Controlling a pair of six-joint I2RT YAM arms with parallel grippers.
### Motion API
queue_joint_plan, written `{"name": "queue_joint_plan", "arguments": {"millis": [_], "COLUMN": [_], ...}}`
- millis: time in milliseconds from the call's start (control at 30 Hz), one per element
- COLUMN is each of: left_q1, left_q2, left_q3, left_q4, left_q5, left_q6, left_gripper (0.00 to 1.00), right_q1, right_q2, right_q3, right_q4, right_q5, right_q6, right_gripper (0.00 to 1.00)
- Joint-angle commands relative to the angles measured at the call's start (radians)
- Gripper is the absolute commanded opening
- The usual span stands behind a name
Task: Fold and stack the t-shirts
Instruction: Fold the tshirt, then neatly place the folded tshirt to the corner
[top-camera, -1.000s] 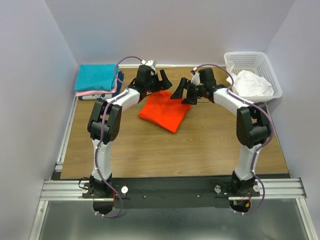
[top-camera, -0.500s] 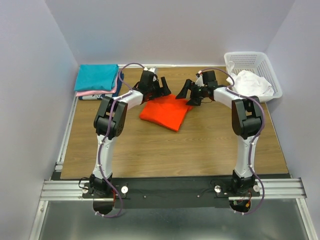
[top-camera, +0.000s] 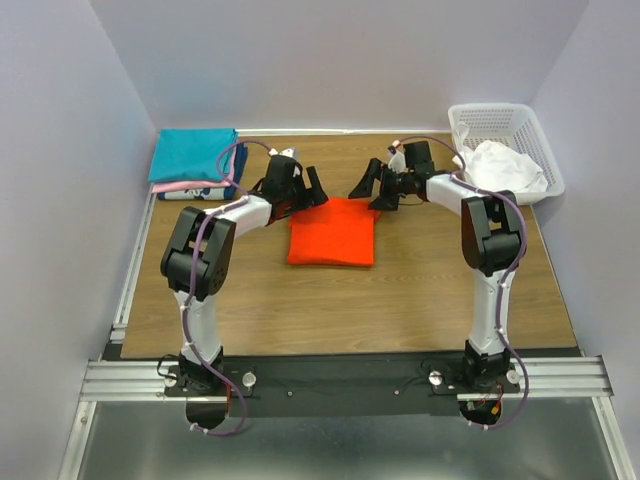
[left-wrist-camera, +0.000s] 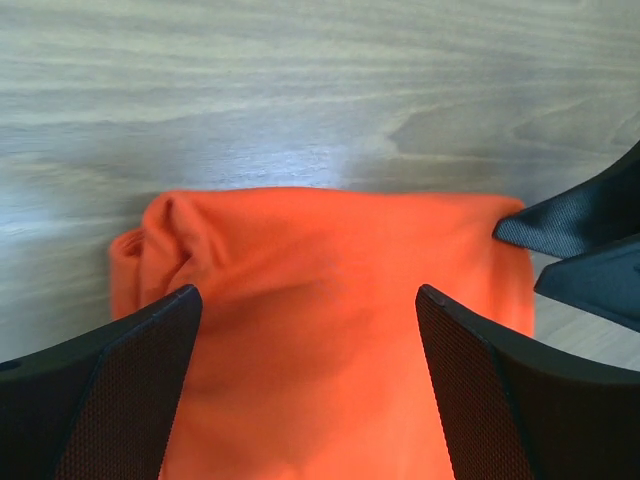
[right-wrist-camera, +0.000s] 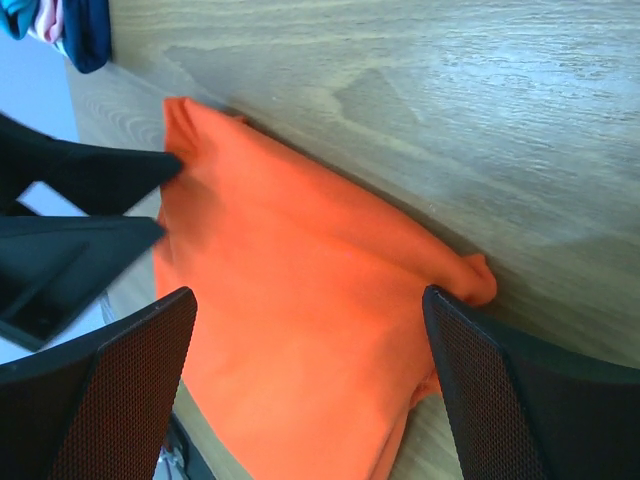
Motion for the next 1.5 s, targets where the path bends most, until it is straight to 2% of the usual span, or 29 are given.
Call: {"name": "queue_joint_plan", "arguments": {"millis": [0, 133, 233, 267, 300, 400, 500, 633, 800, 1000, 1133, 1200, 1333, 1467], "left_q1": [0.004, 0.004, 0.003, 0.004, 0.003, 0.004, 0.004, 0.006, 0.006, 0.006, 0.004, 0.006, -0.006, -0.037], "left_q2": [-0.138, -0.263, -0.435, -0.47, -0.504, -0.641, -0.736, -0.692, -0.517, -0.347, -0.256, -0.215, -0.184, -0.172], "left_q3": [0.034, 0.046, -0.044, -0.107, -0.138, -0.277, -0.402, -0.46, -0.419, -0.362, -0.325, -0.308, -0.308, -0.322], "left_q4": [-0.069, -0.121, -0.12, -0.118, -0.12, -0.096, -0.036, -0.008, 0.004, 0.006, 0.011, 0.011, 0.011, 0.012], "left_q5": [-0.13, -0.193, -0.213, -0.231, -0.245, -0.274, -0.273, -0.258, -0.167, -0.167, -0.105, -0.087, -0.08, -0.078], "left_q6": [0.031, 0.05, 0.033, 0.019, 0.011, -0.031, -0.036, -0.041, -0.016, 0.01, 0.016, 0.019, 0.018, 0.018], "left_gripper": [0.96, 0.97, 0.98, 0.98, 0.98, 0.98, 0.98, 0.98, 0.98, 0.98, 0.96, 0.86, 0.79, 0.76], "right_q1": [-0.002, -0.002, -0.002, -0.004, -0.002, -0.002, -0.002, -0.002, -0.004, -0.002, -0.002, -0.004, -0.002, -0.002], "right_q2": [-0.142, -0.287, -0.469, -0.577, -0.632, -0.848, -1.044, -1.224, -1.322, -1.327, -1.295, -1.283, -1.28, -1.278], "right_q3": [-0.008, -0.045, -0.124, -0.207, -0.253, -0.454, -0.65, -0.824, -0.91, -0.941, -0.944, -0.939, -0.938, -0.939], "right_q4": [-0.024, -0.028, -0.029, -0.029, -0.029, -0.028, -0.031, -0.028, -0.031, -0.032, -0.034, -0.035, -0.037, -0.038], "right_q5": [0.026, 0.107, 0.211, 0.243, 0.336, 0.469, 0.694, 0.782, 0.779, 0.716, 0.699, 0.695, 0.704, 0.721], "right_q6": [-0.05, -0.054, -0.077, -0.081, -0.076, -0.05, 0.075, 0.185, 0.156, 0.131, 0.122, 0.11, 0.102, 0.087], "right_gripper": [1.0, 1.0, 1.0, 1.0, 1.0, 1.0, 1.0, 1.0, 1.0, 1.0, 1.0, 1.0, 1.0, 1.0]}}
